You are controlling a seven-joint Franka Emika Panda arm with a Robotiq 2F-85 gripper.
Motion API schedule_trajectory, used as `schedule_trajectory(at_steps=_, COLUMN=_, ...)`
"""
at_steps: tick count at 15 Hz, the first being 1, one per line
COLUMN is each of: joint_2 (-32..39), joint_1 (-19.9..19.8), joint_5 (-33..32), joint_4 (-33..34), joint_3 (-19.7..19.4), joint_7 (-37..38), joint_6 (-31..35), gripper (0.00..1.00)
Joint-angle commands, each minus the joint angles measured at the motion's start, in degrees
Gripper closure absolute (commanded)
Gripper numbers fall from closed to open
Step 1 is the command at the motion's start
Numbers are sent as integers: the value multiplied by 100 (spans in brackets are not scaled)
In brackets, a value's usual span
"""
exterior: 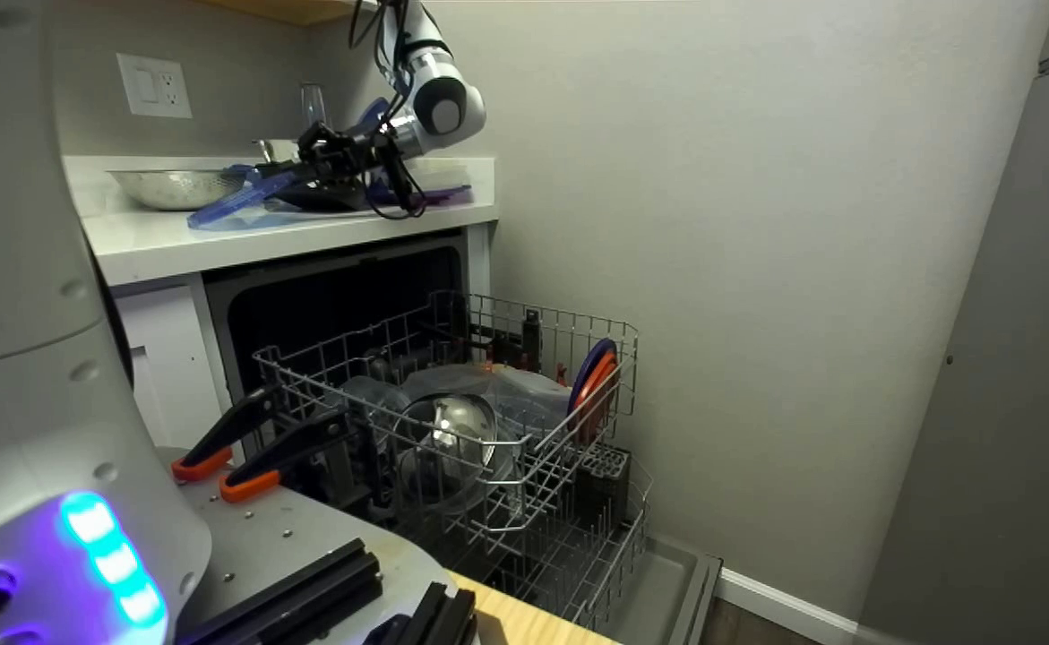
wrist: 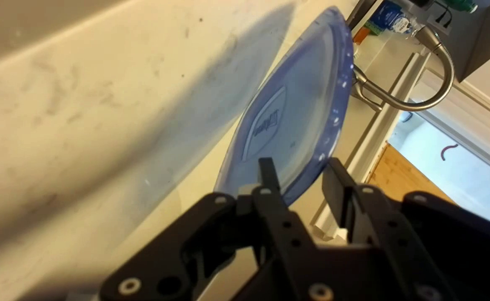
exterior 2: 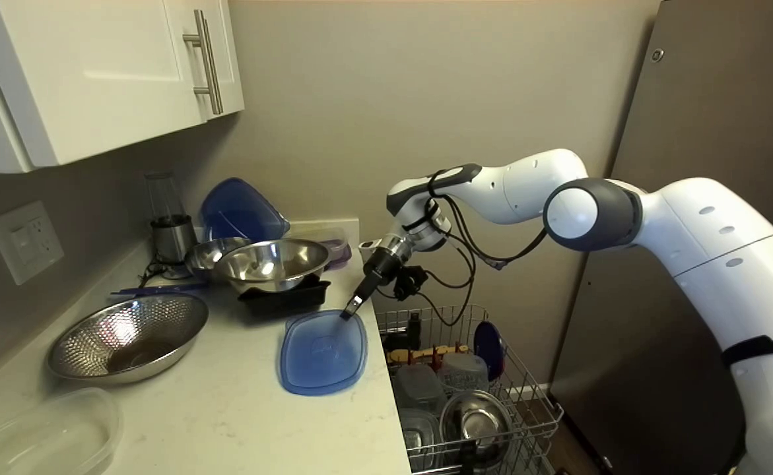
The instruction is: Remove one blue lid from the dishwasher
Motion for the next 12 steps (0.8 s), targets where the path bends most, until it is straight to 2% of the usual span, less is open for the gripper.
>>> schedule_trajectory(at_steps=1, joint_2=-49, joint_1=28, joint_5=72, joint_4=-42, joint_3=-3, joint_7=139, joint_6=113, gripper=36)
schedule_trajectory(at_steps=4, joint_2=-68, joint_1=14, joint_5=81, joint_4=-73, joint_3=-16, joint_7=122, joint_6=159, gripper=17)
schedule_trajectory(at_steps=6, joint_2=-168, joint_1=55, joint_5=12, joint_4=-166, joint_3=-94, joint_7=104, joint_6=428, gripper=5)
schedule_trajectory(at_steps=8, joint_2=-426, joint_1=133, joint_5=-138, joint_4=-411, joint_3=-203, joint_7=-33, joint_6=1071, gripper=0)
schedule_trajectory(at_steps=12, joint_2=-936, joint_1=207, joint_5=-310, joint_4=-931, joint_3=-234, joint_7=-151, joint_6=2302, gripper=0)
